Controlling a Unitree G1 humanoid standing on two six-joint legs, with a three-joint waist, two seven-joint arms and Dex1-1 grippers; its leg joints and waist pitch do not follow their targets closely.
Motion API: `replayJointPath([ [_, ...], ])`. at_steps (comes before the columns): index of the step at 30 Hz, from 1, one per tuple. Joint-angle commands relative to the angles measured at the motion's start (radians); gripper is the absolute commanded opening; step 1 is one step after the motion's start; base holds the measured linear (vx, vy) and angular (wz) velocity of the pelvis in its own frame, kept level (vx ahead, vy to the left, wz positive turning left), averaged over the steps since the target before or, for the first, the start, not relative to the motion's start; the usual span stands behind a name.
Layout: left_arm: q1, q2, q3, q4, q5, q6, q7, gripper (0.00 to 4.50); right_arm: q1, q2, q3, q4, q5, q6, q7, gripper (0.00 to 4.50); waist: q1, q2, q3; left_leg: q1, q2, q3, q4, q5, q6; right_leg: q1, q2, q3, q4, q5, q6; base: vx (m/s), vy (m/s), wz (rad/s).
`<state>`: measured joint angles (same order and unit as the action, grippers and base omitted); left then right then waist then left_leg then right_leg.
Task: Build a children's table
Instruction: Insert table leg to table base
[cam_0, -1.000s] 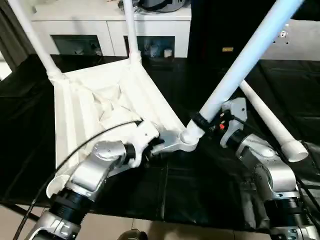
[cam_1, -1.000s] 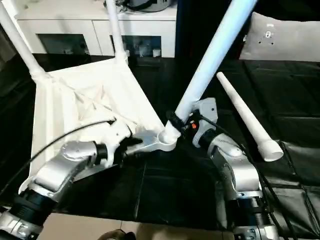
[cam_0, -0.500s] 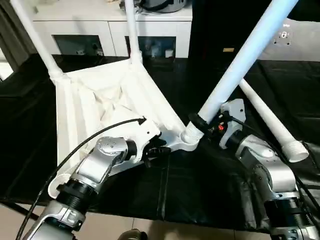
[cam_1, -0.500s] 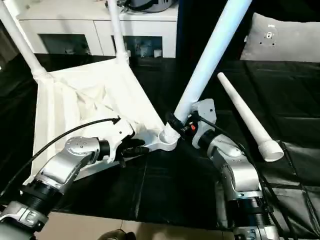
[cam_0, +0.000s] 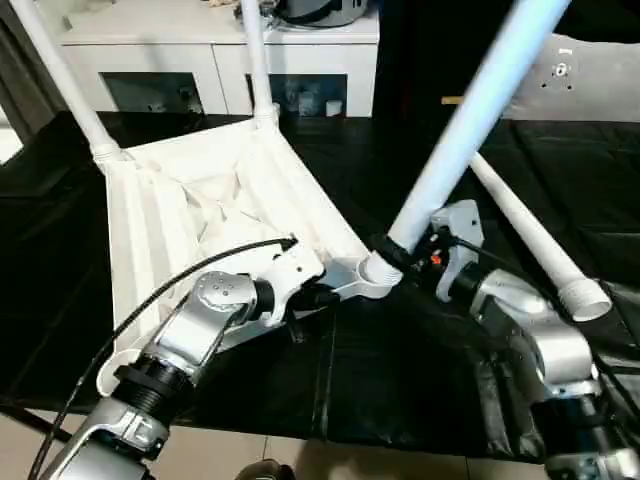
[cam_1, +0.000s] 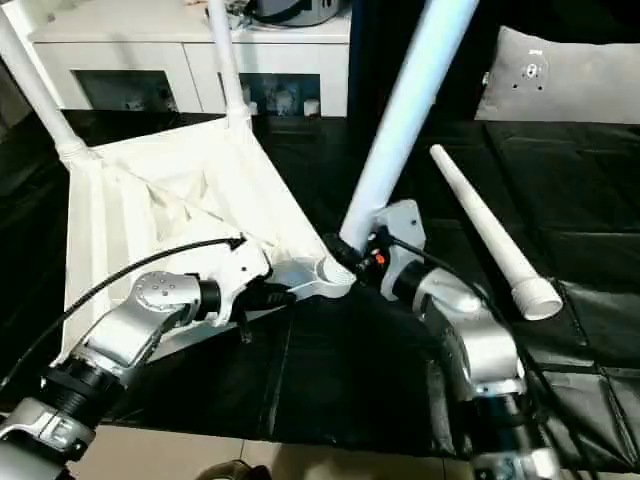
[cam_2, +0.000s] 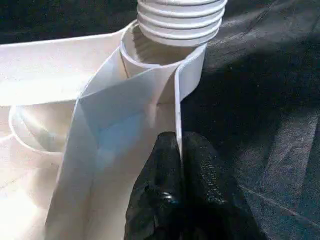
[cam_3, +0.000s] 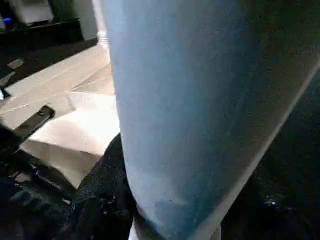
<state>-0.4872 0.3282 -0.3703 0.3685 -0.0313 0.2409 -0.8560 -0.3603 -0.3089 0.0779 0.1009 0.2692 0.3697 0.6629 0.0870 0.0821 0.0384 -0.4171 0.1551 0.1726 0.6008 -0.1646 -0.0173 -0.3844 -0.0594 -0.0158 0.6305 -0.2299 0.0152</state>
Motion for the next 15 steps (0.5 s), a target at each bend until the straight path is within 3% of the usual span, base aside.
replayJointPath([
  [1,0.001,0.034,-0.018,0.017,0.027,-0.029,-0.040,0.00,-0.021,-0.016,0.041,-0.013,0.004,0.046,0.048,1.88,0.004,-0.015,-0.061,0.035,0.067,-0.028,-0.072,-0.198,0.027,0.031,-0.083,0.030,-0.075,-0.050,-0.225,0.000,0.000,0.00],
  [4,0.009,0.049,-0.028,0.004,0.021,-0.050,-0.078,0.00,-0.028,-0.031,0.063,-0.013,0.002,0.060,0.080,1.88,0.006,-0.014,-0.062,0.036,0.068,-0.028,-0.070,-0.186,0.034,0.029,-0.083,0.030,-0.073,-0.041,-0.228,0.000,0.000,0.00],
  [5,0.020,0.067,-0.041,-0.017,0.010,-0.065,-0.128,0.00,-0.034,-0.037,0.074,-0.010,0.004,0.071,0.100,1.88,0.006,-0.021,-0.063,0.036,0.069,-0.027,-0.070,-0.181,0.037,0.029,-0.082,0.030,-0.073,-0.032,-0.230,0.000,0.000,0.00],
  [8,0.035,0.095,-0.061,-0.045,-0.003,-0.093,-0.207,0.00,-0.045,-0.052,0.100,-0.009,0.004,0.099,0.143,1.88,0.008,-0.019,-0.062,0.037,0.071,-0.027,-0.072,-0.182,0.038,0.027,-0.082,0.029,-0.070,-0.039,-0.232,0.000,0.000,0.00],
  [15,0.024,0.105,-0.074,-0.034,0.003,-0.113,-0.255,0.00,-0.050,-0.053,0.117,0.024,0.007,0.121,0.169,1.88,0.022,-0.020,-0.060,0.043,0.073,-0.026,-0.078,-0.234,0.000,0.021,-0.084,0.032,-0.073,-0.091,-0.223,0.000,0.000,0.00],
])
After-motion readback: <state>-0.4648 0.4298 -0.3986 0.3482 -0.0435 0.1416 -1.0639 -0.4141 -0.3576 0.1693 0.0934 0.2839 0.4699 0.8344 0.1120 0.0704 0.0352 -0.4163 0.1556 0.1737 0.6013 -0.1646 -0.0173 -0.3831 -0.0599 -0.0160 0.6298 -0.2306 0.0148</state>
